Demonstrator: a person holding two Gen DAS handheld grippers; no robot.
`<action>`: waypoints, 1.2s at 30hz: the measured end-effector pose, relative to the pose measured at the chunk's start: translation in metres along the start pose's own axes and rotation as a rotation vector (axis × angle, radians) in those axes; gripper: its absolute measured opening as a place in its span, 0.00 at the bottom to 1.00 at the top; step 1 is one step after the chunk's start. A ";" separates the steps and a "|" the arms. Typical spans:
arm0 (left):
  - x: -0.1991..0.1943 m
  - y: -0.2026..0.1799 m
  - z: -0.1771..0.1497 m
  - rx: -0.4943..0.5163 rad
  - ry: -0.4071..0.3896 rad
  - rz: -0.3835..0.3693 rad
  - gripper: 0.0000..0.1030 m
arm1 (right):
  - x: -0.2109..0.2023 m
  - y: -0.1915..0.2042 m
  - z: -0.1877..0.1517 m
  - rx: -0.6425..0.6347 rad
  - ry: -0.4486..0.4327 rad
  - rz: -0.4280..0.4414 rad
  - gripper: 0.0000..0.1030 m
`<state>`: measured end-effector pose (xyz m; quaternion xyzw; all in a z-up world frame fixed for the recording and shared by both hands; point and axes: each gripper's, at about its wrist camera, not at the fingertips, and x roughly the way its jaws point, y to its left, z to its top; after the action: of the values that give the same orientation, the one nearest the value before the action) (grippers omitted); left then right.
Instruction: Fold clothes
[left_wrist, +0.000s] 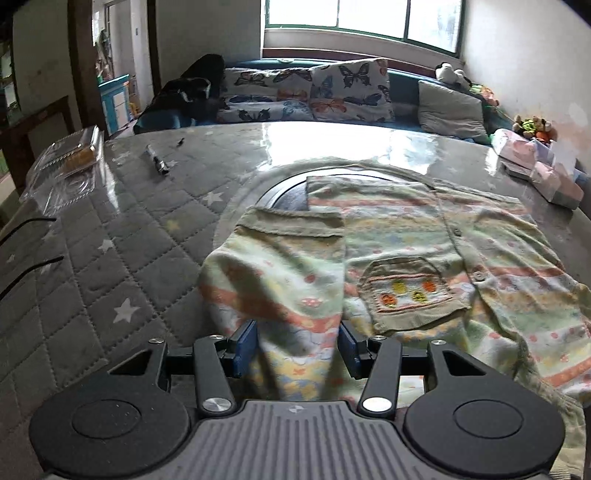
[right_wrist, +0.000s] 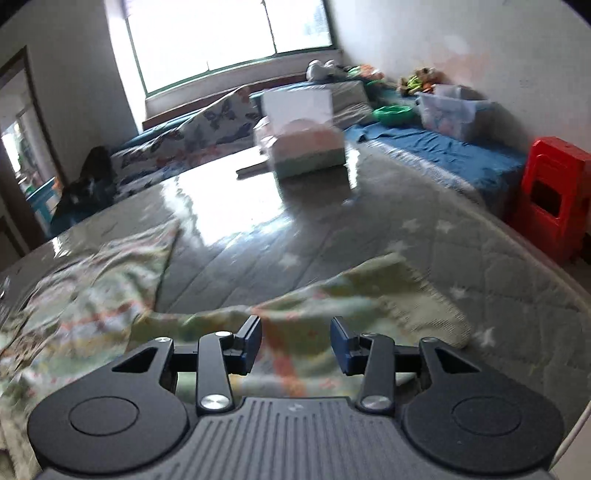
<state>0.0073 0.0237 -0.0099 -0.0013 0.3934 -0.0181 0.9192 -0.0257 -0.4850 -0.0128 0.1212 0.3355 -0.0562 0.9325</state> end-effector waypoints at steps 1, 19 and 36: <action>0.000 -0.001 0.000 0.003 0.001 0.001 0.50 | 0.002 -0.003 0.002 0.004 -0.007 -0.013 0.40; 0.034 -0.031 0.047 0.083 -0.060 -0.020 0.50 | 0.034 0.001 0.007 -0.100 -0.002 -0.136 0.53; 0.044 0.008 0.061 -0.037 -0.088 0.047 0.03 | 0.036 0.002 0.007 -0.106 -0.004 -0.125 0.61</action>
<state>0.0815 0.0296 0.0004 -0.0100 0.3527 0.0107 0.9356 0.0070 -0.4857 -0.0303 0.0503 0.3430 -0.0965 0.9330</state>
